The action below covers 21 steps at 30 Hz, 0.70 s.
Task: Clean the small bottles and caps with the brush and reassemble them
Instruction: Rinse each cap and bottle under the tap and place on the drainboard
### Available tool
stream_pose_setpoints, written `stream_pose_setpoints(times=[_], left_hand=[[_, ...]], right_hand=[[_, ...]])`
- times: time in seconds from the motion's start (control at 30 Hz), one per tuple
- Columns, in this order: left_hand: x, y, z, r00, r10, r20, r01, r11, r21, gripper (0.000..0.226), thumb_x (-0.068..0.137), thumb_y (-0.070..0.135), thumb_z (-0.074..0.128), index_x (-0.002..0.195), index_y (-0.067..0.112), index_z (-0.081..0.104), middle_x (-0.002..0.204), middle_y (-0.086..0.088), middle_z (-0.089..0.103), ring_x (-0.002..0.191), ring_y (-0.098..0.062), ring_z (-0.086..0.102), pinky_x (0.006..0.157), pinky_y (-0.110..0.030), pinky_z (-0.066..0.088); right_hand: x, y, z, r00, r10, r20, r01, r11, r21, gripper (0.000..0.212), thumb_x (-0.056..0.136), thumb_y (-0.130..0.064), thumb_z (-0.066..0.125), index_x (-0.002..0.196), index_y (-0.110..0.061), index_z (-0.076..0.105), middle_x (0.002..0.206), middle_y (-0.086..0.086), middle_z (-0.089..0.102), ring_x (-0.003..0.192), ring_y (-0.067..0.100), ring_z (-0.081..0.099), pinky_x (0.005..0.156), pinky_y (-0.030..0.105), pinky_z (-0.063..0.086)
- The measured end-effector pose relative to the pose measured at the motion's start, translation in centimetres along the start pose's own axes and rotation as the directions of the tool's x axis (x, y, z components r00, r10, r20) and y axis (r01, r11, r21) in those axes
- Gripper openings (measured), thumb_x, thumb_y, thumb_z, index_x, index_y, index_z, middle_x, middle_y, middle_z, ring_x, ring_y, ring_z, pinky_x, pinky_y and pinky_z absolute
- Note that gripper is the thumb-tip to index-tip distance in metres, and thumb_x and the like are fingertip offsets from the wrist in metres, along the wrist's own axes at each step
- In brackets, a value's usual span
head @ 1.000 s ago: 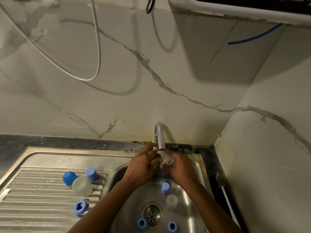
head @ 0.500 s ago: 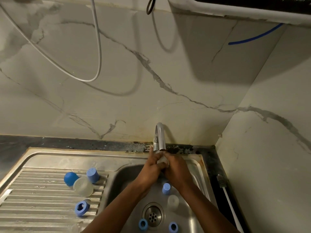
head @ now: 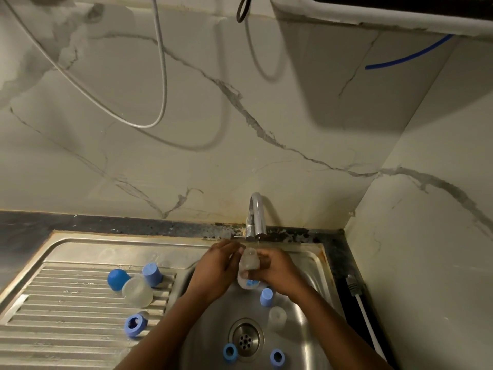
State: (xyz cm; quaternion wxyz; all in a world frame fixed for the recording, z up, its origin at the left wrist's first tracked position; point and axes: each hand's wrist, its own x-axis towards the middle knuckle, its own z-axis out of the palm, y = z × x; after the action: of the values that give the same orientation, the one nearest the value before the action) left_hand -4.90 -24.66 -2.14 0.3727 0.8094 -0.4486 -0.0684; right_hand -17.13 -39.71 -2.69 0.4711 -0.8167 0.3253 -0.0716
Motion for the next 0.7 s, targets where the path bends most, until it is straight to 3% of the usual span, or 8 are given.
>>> stream_pose_setpoints(times=[0.07,0.13,0.3,0.4,0.53,0.6,0.7], left_hand=[[-0.2,-0.5,-0.1,0.999,-0.049,-0.018,0.049,0.999,-0.003,0.027,0.106,0.038,0.058,0.127,0.029,0.072,0.133,0.009,0.069,0.115,-0.002,0.062,0.094,-0.021,0.052],[-0.6,-1.0,-0.1,0.993,-0.114,-0.014,0.113,0.993,-0.039,0.023,0.103,0.037,0.064,0.124,0.03,0.073,0.134,0.011,0.068,0.113,0.003,0.061,0.091,-0.011,0.046],[-1.5,-0.8,-0.7,0.981,-0.192,0.011,0.192,0.973,-0.132,0.025,0.101,0.021,0.068,0.124,0.032,0.069,0.117,0.019,0.065,0.102,0.005,0.062,0.08,-0.01,0.047],[-2.1,-0.5,-1.0,0.985,-0.161,0.068,0.169,0.974,-0.148,0.045,0.093,0.006,0.07,0.126,0.036,0.066,0.107,0.026,0.06,0.101,0.003,0.063,0.085,-0.015,0.053],[-3.0,-1.8,-0.6,0.976,-0.131,0.175,0.162,0.972,-0.171,0.079,0.079,0.003,0.076,0.145,0.038,0.052,0.134,0.013,0.064,0.123,-0.006,0.062,0.101,-0.029,0.057],[-3.6,-2.5,-0.6,0.962,-0.119,0.248,0.169,0.966,-0.193,0.093,0.075,0.002,0.08,0.156,0.029,0.043,0.145,0.01,0.057,0.131,-0.007,0.057,0.102,-0.018,0.052],[-4.4,-2.9,-0.6,0.962,-0.028,0.271,0.087,0.974,-0.208,0.096,0.076,0.013,0.089,0.158,0.026,0.04,0.142,0.017,0.052,0.127,0.004,0.055,0.099,-0.007,0.046]], right_hand=[[0.1,0.5,0.2,0.996,0.025,-0.081,-0.026,1.0,-0.005,0.05,0.076,-0.031,0.092,0.121,-0.031,0.07,0.108,-0.013,0.075,0.099,0.004,0.07,0.09,0.034,0.061],[0.0,0.7,0.1,0.999,0.05,-0.008,-0.05,0.998,0.034,0.051,0.079,-0.027,0.09,0.125,-0.024,0.068,0.116,-0.003,0.075,0.1,0.011,0.072,0.086,0.034,0.062],[-0.2,0.6,-0.1,0.992,0.114,0.048,-0.119,0.988,0.102,0.053,0.075,-0.031,0.092,0.123,-0.022,0.07,0.111,-0.001,0.076,0.099,0.016,0.074,0.081,0.035,0.064],[-0.5,-0.1,-0.1,0.98,0.186,0.064,-0.195,0.959,0.206,0.051,0.075,-0.033,0.093,0.119,-0.019,0.072,0.107,0.003,0.077,0.094,0.022,0.076,0.08,0.042,0.065],[-1.8,-0.9,-0.1,0.936,0.218,0.278,-0.334,0.804,0.492,0.046,0.088,-0.023,0.082,0.127,-0.003,0.066,0.106,0.016,0.078,0.096,0.032,0.077,0.089,0.05,0.063],[-2.4,-0.9,0.3,0.9,0.252,0.356,-0.422,0.709,0.565,0.046,0.092,-0.027,0.078,0.129,-0.003,0.064,0.109,0.02,0.077,0.099,0.033,0.077,0.09,0.046,0.063],[-3.1,-1.0,1.0,0.825,0.268,0.497,-0.555,0.551,0.623,0.044,0.098,-0.032,0.071,0.132,-0.006,0.064,0.117,0.023,0.074,0.107,0.033,0.074,0.089,0.038,0.063]])
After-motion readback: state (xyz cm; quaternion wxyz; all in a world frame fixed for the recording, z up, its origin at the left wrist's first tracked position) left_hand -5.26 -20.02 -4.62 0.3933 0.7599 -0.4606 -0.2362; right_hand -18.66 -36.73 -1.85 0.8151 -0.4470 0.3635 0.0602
